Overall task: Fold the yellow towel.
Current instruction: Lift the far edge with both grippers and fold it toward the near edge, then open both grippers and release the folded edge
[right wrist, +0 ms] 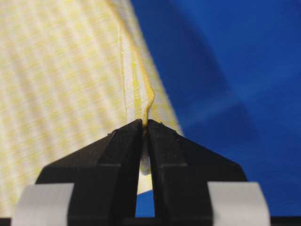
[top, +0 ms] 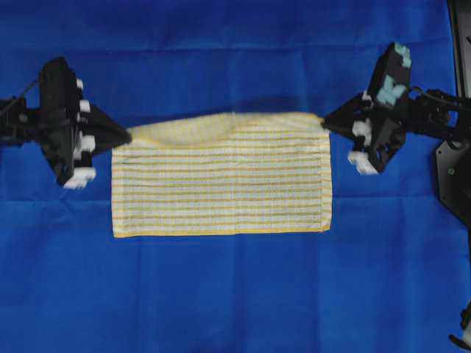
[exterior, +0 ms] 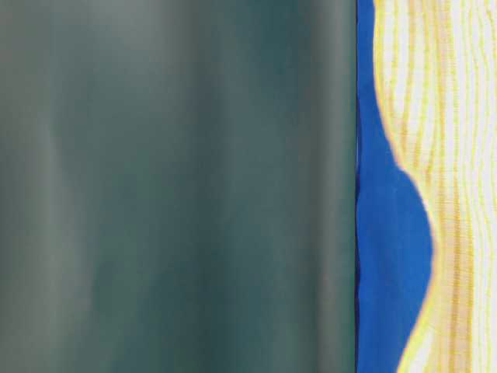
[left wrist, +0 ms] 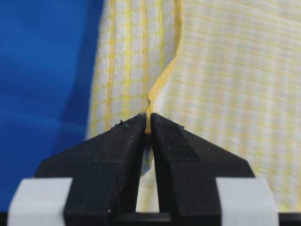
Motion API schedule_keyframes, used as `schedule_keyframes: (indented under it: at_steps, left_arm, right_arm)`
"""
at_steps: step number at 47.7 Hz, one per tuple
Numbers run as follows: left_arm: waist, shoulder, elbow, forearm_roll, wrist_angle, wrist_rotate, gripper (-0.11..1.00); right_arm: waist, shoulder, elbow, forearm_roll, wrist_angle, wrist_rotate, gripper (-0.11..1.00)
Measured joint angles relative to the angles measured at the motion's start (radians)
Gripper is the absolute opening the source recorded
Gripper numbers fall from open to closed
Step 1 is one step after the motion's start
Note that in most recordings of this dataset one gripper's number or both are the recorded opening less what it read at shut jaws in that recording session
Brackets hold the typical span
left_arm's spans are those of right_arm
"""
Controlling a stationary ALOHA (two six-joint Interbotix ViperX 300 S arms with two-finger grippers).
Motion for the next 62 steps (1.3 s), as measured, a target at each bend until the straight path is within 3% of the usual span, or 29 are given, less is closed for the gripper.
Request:
schedule_keyframes:
  at_steps: [13, 24, 38, 62]
  left_arm:
    - [-0.138, -0.006, 0.0, -0.002, 0.011, -0.055, 0.04]
    - [-0.227, -0.029, 0.002, -0.002, 0.025, -0.084, 0.04]
    - [-0.255, -0.048, 0.015, -0.002, 0.034, -0.109, 0.04]
    - [-0.282, -0.043, 0.008, -0.002, 0.037, -0.11, 0.04]
  right_arm:
    - [0.167, -0.015, 0.008, 0.061, 0.032, 0.0, 0.04]
    - [0.256, -0.015, 0.008, 0.095, 0.035, 0.0, 0.04]
    - [0.324, -0.006, 0.006, 0.133, 0.035, 0.0, 0.04]
    - [0.36, 0.048, -0.037, 0.137, 0.052, -0.003, 0.07]
